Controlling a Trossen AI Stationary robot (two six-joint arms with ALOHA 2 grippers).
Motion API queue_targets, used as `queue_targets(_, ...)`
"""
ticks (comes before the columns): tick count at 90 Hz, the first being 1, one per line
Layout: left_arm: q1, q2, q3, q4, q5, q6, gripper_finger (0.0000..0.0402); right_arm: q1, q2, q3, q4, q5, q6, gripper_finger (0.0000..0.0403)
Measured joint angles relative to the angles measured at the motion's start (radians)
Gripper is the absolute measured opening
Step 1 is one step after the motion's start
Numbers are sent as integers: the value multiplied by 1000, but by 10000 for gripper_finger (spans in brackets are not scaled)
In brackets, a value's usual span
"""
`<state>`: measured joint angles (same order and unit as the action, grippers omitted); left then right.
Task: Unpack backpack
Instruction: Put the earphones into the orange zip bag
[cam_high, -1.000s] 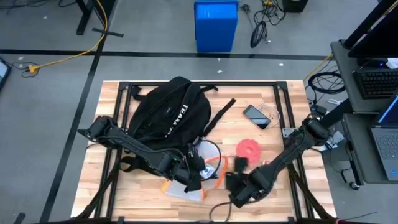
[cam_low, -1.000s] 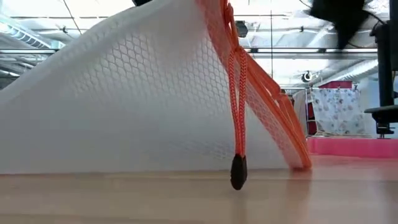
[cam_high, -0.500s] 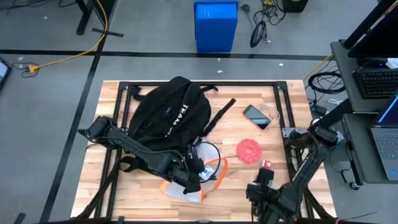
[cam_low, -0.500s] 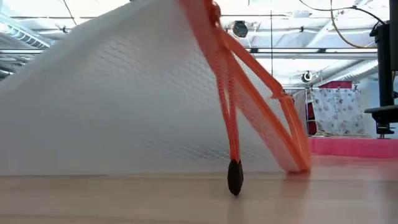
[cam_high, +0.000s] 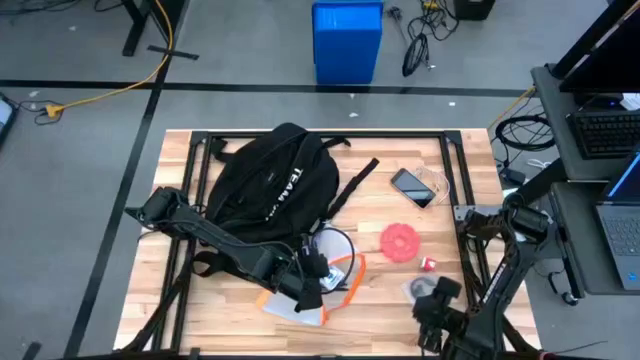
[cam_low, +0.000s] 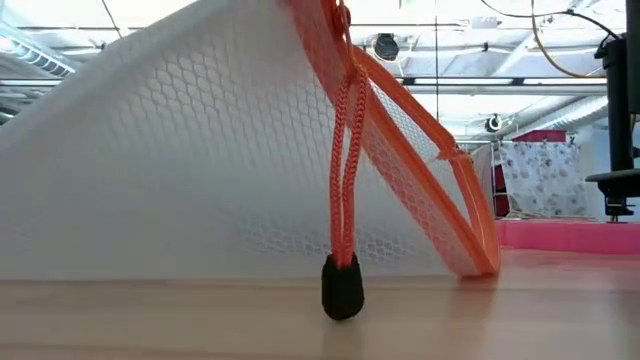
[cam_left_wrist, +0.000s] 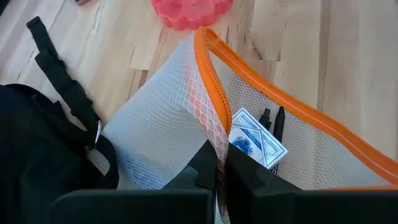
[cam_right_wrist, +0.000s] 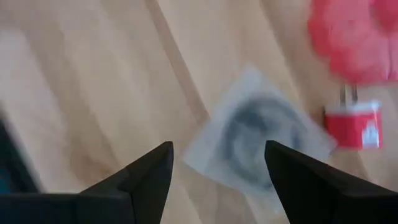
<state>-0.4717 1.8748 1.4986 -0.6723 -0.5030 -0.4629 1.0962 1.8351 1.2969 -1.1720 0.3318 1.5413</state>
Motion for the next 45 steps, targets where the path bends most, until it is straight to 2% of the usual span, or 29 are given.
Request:
queue_targets(19, 0, 0, 0, 1, 0, 0, 0, -1, 1, -131, 118, -88, 0, 240)
queue_targets(45, 0, 0, 0, 1, -1, 0, 0, -8, -6, -239, 260, -93, 11, 239)
